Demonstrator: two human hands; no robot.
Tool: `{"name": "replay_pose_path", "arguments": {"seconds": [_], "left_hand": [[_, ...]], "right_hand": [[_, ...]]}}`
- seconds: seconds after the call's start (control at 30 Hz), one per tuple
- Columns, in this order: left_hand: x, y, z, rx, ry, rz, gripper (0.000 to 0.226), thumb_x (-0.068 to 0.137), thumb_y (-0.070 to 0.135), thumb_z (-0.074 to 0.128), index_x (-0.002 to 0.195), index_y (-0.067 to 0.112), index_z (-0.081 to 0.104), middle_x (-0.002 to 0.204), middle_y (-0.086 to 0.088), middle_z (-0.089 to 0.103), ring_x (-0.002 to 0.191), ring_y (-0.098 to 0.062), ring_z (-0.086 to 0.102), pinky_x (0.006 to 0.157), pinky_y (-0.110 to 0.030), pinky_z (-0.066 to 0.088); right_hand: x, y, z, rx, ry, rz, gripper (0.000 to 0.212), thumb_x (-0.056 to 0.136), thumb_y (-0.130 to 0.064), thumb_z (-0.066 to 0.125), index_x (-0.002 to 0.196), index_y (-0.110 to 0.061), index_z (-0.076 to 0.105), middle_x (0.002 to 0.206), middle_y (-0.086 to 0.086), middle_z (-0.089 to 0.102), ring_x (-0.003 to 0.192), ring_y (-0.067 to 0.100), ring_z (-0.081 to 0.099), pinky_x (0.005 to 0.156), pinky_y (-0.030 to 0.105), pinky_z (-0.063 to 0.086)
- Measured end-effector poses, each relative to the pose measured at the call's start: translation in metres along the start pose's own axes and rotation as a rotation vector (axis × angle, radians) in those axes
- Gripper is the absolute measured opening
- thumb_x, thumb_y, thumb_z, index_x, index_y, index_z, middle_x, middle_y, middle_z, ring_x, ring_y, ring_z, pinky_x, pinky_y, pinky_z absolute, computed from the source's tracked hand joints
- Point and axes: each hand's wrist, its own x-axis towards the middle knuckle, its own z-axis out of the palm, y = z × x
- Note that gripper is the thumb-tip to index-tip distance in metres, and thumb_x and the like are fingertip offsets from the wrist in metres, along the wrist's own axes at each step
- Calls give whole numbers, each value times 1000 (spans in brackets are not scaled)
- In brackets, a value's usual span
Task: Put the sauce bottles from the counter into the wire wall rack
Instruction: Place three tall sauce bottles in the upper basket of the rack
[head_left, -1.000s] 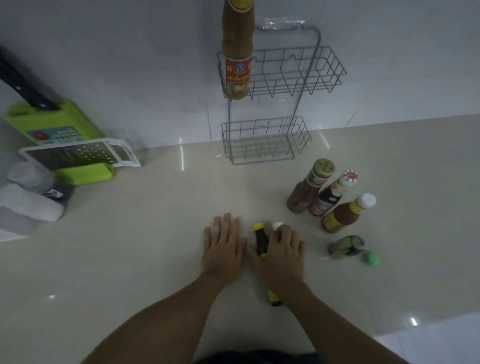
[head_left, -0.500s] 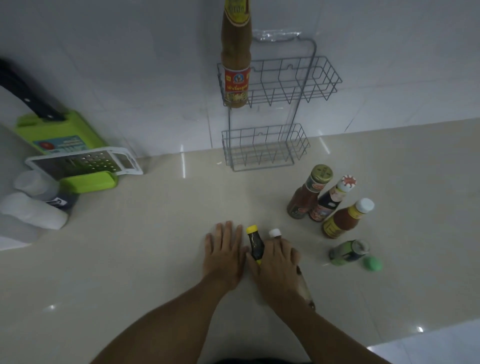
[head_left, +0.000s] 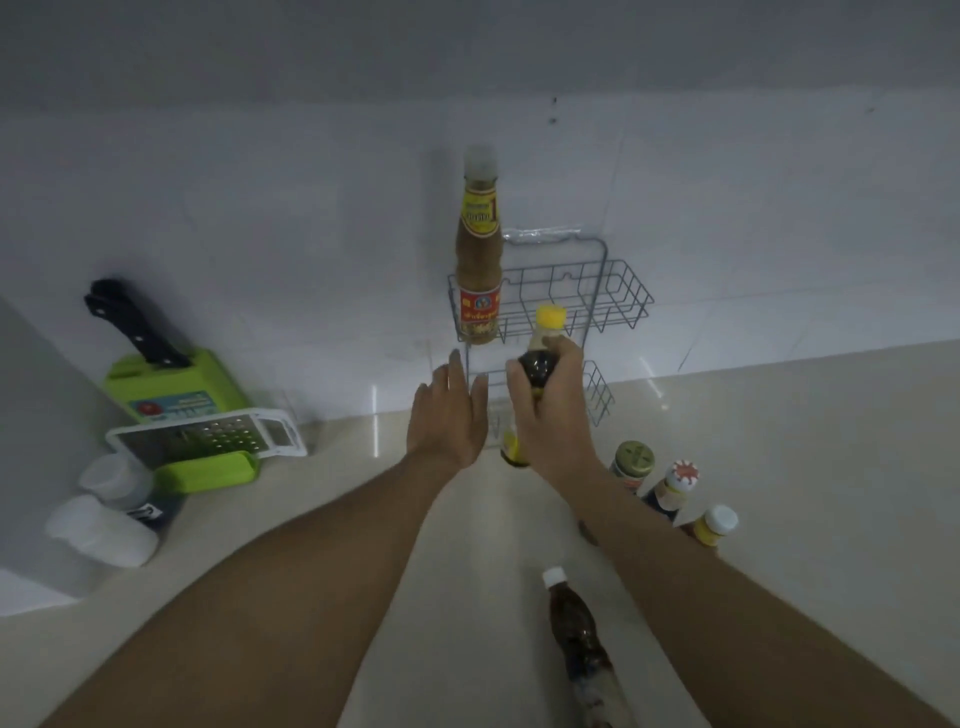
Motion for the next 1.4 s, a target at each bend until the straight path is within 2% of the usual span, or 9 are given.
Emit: {"name": "replay_pose_path", "arguments": {"seconds": [0.1, 0.33, 0.7, 0.77, 0.9, 1.13, 1.23, 1.3, 1.4], "left_hand": [[26, 19, -24, -220, 100, -18, 62, 108, 41, 24, 162, 14, 9, 162, -13, 32, 133, -39, 49, 106, -49, 45], [44, 29, -40, -358, 79, -41, 55, 109, 38, 24, 160, 21, 17, 156, -9, 42, 134, -33, 50, 111, -49, 41], [47, 25, -41, -382, 56, -22, 53, 109, 35, 25, 160, 22, 19, 157, -7, 41, 135, -31, 49, 112, -50, 41], [47, 24, -40, -388, 57, -19, 53, 109, 34, 26, 160, 22, 19, 158, -7, 41, 136, -31, 49, 112, -50, 40], [46, 25, -38, -412, 49, -26, 53, 109, 35, 25, 161, 21, 18, 160, -6, 38, 139, -30, 46, 115, -49, 39], [43, 28, -41, -422, 15, -22, 53, 110, 35, 23, 161, 22, 14, 158, -7, 41, 137, -31, 49, 113, -50, 40], [43, 28, -43, -373, 17, -4, 55, 110, 35, 24, 161, 22, 11, 157, -9, 42, 137, -32, 49, 113, -50, 41], [40, 28, -42, -317, 30, -25, 58, 109, 36, 26, 162, 21, 6, 162, -11, 35, 141, -34, 44, 116, -49, 37], [26, 23, -31, -265, 39, -88, 65, 108, 39, 29, 162, 20, -1, 167, -12, 23, 145, -36, 39, 117, -47, 35]], "right_hand": [[58, -26, -4, 42, 88, -92, 33, 98, -12, 58, 122, 0, 40, 97, 4, 47, 81, 7, 49, 73, 16, 42], [141, -49, -1, -9, 152, -182, 45, 97, -11, 58, 130, 6, 33, 117, 25, 44, 100, 29, 52, 87, 29, 47], [133, -10, 21, 18, -85, 64, 31, 104, -24, 45, 124, -2, 34, 124, 24, 44, 116, 37, 50, 98, 52, 46], [134, -9, 18, 51, -128, 99, 31, 105, -27, 44, 121, -3, 34, 120, 23, 50, 112, 34, 54, 94, 48, 49], [131, -4, 11, 18, -202, 134, 40, 104, -36, 43, 128, -6, 31, 110, 7, 59, 90, 10, 63, 66, 11, 47], [125, -1, 8, -73, -205, 192, 52, 100, -50, 47, 127, -9, 33, 97, -7, 56, 78, 0, 58, 49, 3, 39], [123, -4, 8, -64, -203, 184, 59, 98, -47, 53, 135, -7, 31, 109, 1, 61, 92, 17, 64, 63, 9, 48], [118, -5, 8, -22, -206, 175, 67, 96, -42, 59, 142, -4, 28, 130, 12, 57, 112, 26, 62, 87, 31, 55], [97, -5, 9, -151, -122, 156, 85, 94, -47, 59, 151, -1, 17, 150, 21, 36, 137, 31, 40, 110, 37, 37]]}}
